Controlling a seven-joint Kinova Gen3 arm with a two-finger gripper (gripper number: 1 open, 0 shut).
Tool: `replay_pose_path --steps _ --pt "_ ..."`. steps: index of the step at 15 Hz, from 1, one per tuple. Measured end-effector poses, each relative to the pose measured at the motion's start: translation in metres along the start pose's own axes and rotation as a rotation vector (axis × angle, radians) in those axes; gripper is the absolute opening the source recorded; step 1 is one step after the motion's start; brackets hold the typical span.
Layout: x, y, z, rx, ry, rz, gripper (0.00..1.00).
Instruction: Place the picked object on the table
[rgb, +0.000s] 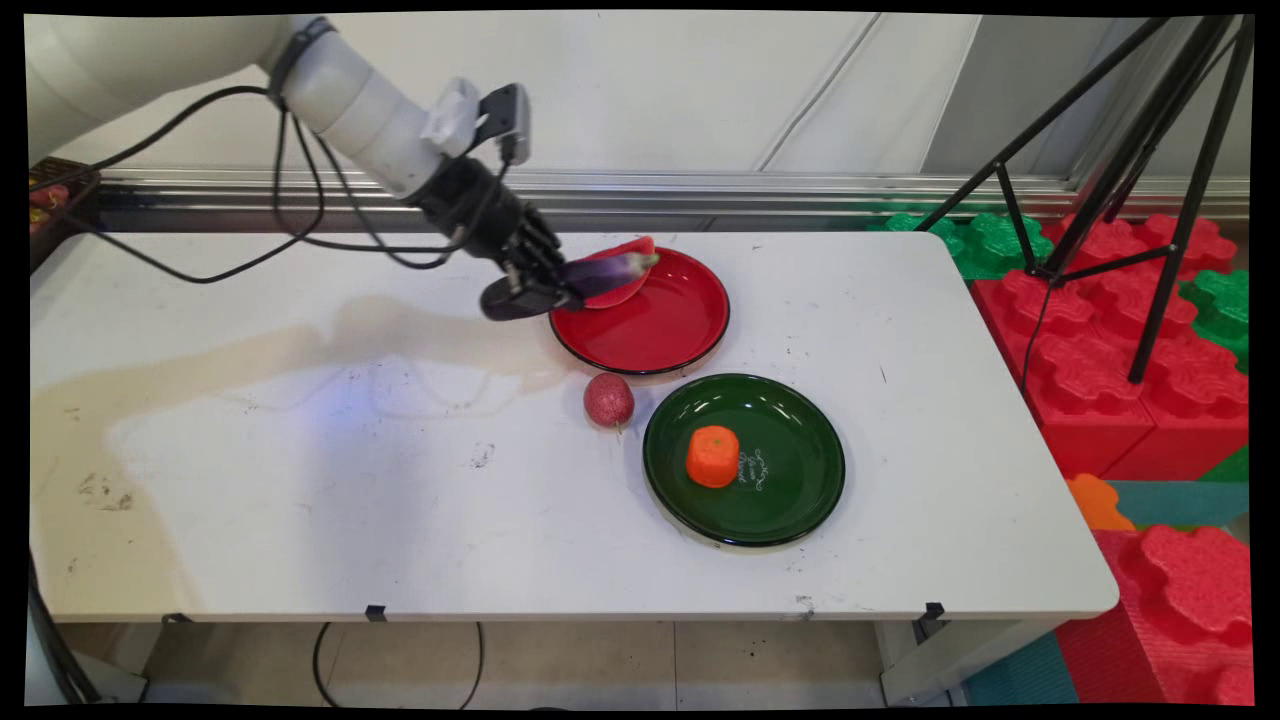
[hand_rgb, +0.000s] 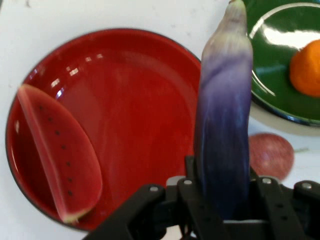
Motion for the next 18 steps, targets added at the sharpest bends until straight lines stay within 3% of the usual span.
replay_pose_path --steps 7,18 --pt "-0.044 0.015 -0.019 -0.017 -0.088 0.033 0.0" --pt "-0.094 0.027 0.01 -0.045 -0.225 -0.002 0.0"
